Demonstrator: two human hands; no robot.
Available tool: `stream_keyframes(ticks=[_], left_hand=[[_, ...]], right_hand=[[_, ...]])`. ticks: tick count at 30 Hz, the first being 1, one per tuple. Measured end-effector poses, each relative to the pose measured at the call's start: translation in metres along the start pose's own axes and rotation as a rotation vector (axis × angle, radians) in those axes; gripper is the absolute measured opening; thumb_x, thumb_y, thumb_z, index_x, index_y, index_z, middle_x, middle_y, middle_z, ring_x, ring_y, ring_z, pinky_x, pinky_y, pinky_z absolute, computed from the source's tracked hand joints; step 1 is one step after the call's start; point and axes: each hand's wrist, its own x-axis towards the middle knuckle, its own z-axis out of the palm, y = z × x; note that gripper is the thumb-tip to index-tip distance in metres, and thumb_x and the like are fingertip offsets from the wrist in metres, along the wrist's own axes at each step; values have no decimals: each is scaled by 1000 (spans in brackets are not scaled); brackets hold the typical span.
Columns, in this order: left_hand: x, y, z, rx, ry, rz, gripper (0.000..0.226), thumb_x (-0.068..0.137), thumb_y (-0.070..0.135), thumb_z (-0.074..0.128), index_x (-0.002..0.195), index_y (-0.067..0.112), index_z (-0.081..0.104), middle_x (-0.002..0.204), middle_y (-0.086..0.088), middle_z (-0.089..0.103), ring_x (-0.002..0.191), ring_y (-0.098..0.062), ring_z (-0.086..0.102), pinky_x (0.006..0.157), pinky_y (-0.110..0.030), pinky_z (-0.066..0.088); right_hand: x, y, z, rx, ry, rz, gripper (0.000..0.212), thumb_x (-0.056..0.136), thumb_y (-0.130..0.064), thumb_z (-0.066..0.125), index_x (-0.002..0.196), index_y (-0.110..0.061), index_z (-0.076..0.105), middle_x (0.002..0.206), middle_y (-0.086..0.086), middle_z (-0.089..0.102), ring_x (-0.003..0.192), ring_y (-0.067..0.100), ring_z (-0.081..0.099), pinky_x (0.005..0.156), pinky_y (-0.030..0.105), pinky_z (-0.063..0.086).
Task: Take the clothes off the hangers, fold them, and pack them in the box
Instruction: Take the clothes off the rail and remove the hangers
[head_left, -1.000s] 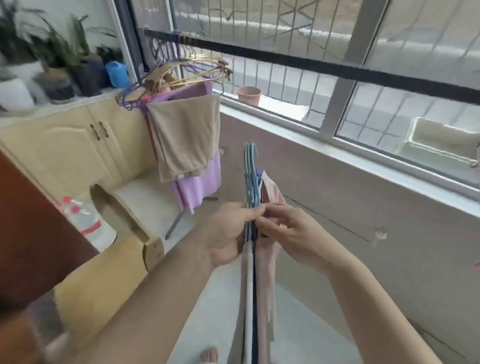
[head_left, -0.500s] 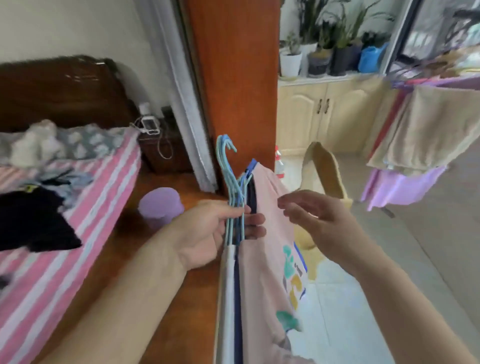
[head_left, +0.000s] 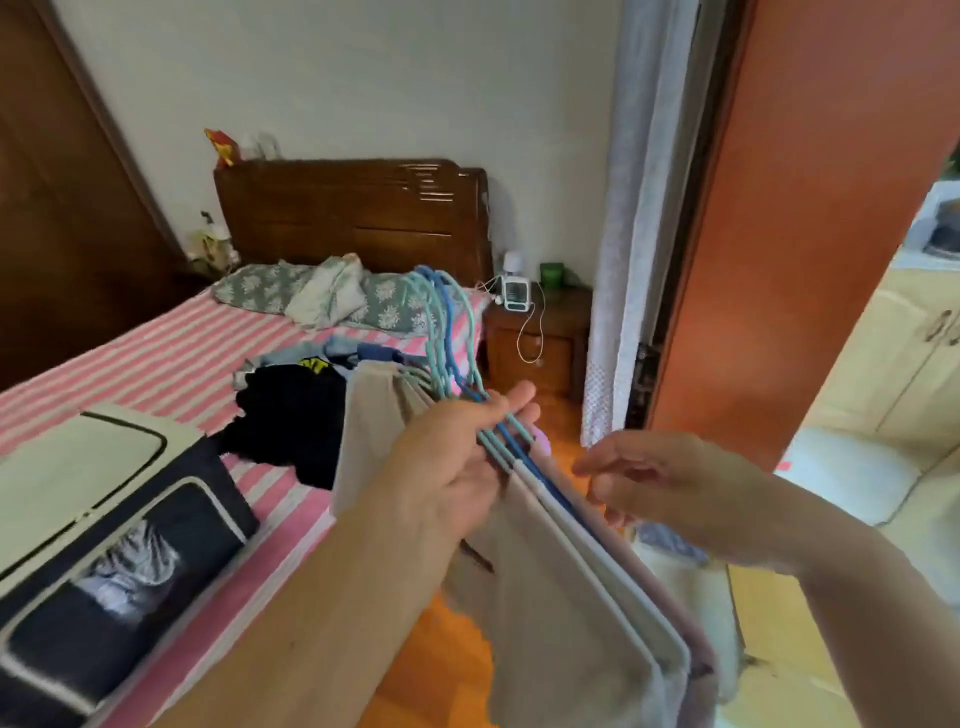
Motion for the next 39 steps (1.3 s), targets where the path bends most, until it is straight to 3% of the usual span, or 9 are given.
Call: stream_keyframes(ticks=[2, 6, 10, 15, 19, 24, 29, 34, 39], left_hand=[[25, 30, -24, -33, 70, 13, 12, 100, 3, 56, 96, 2, 68, 112, -12, 72, 95, -18, 66, 84, -35, 57], [81, 89, -59, -53, 208, 83, 7, 92, 2, 67, 89, 8, 65, 88, -8, 68, 74, -16, 63, 62, -28, 59], [147, 157, -78, 38, 253, 170, 12, 99, 6, 60, 90, 3, 66, 79, -12, 70, 71, -21, 68, 50, -27, 59], [206, 236, -92, 121, 341, 278, 13, 98, 10, 61, 92, 7, 72, 82, -8, 78, 69, -17, 76, 61, -29, 61], [240, 282, -106, 130, 457, 346, 8, 96, 11, 64, 103, 9, 69, 94, -10, 79, 80, -21, 76, 76, -32, 60], [289, 330, -139, 99, 560, 388, 4, 95, 8, 66, 97, 9, 68, 88, -11, 78, 70, -19, 75, 71, -32, 56], [343, 380, -178, 81, 542, 463, 9, 97, 10, 62, 99, 6, 70, 89, -9, 79, 75, -16, 76, 69, -27, 58], [384, 435, -231, -91, 429, 490, 17, 100, 5, 56, 109, 1, 69, 95, -12, 78, 88, -21, 77, 71, -29, 60], [425, 491, -269, -162, 407, 431, 21, 96, 20, 69, 111, 5, 70, 93, -10, 78, 80, -20, 77, 71, -34, 59]], right_hand=[[44, -3, 16, -69, -56, 3, 16, 95, -21, 68, 107, -30, 73, 92, -4, 74, 85, 15, 69, 80, 28, 55], [147, -5, 42, -257, 57, -100, 12, 94, -20, 67, 98, -29, 74, 83, -24, 69, 75, -1, 62, 71, 22, 49], [262, -17, 40, -261, 123, -229, 11, 93, -31, 66, 93, -40, 72, 87, -12, 73, 80, 5, 65, 78, 35, 53], [393, -59, 25, -185, 40, -382, 8, 96, -36, 64, 97, -35, 71, 87, -5, 73, 79, 11, 63, 68, 24, 48], [480, -92, 23, -180, -76, -427, 8, 97, -36, 64, 101, -36, 71, 88, -16, 68, 79, 3, 61, 60, 12, 45], [567, -115, 40, -352, -136, -521, 20, 98, -37, 61, 99, -25, 76, 89, -10, 70, 82, 7, 59, 70, 29, 46], [650, -136, 57, -499, 52, -665, 15, 95, -35, 64, 92, -26, 76, 87, -10, 67, 83, 8, 56, 68, 28, 44], [723, -158, 94, -548, 174, -747, 16, 96, -30, 61, 87, -31, 74, 87, -16, 64, 84, 4, 55, 69, 17, 40], [786, -170, 122, -580, 310, -757, 13, 97, -29, 59, 90, -28, 70, 89, -15, 60, 84, 7, 54, 67, 18, 43]])
